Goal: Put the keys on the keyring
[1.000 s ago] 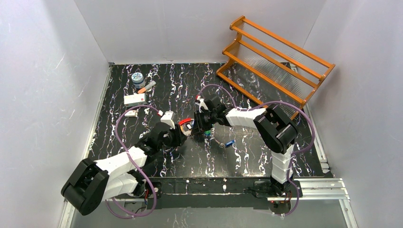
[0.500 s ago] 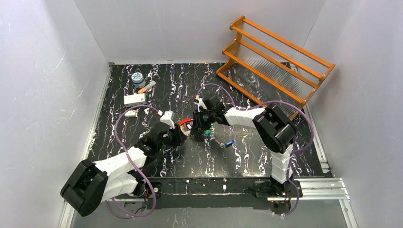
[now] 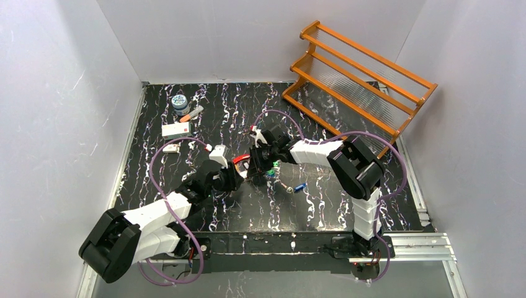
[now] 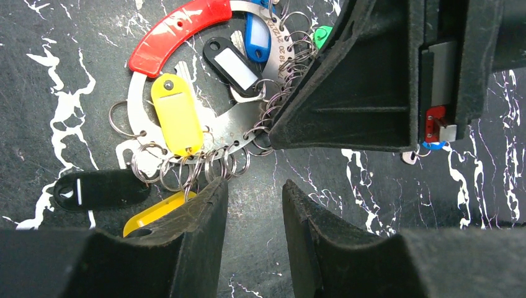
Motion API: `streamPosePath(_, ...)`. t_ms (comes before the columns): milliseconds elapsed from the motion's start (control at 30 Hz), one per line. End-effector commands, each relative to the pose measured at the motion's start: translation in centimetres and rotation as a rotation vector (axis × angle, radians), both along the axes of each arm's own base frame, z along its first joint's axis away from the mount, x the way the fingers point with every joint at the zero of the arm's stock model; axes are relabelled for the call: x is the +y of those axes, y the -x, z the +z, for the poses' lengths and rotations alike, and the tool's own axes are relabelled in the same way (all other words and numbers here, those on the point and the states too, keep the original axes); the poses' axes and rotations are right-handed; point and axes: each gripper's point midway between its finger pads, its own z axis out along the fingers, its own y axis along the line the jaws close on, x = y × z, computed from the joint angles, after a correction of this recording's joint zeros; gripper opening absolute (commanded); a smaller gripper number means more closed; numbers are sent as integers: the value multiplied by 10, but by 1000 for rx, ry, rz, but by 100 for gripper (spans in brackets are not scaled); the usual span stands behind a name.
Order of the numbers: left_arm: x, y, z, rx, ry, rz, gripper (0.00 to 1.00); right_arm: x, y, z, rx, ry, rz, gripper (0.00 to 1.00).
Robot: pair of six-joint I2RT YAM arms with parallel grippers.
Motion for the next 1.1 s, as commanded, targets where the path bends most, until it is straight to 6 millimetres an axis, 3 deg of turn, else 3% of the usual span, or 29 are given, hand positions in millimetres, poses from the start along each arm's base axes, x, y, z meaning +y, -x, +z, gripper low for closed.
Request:
streamPosePath(0,5,-2,4,-19,-9,16,37,9,-6,1,-16,-4,11,26)
streamPosePath(233,6,-1,5,-21,-14,15,37,8,-10,0,-32,31,-2,25)
streamPosePath(467,6,-1,4,-21,-7,18,37,20,-3,4,-44,15,-6,26)
streamPosePath(733,7,-2,7,-35,-15,19,37,6,-11,9,-116,70,-41,25)
streamPosePath(867,7,-1,6,-33,-9,19,37,2,-12,4,-122,89,-43,25)
streamPosePath(1067,7,-1,6,-31,-9,18,37,14,-7,-3,-76,47,-18,25)
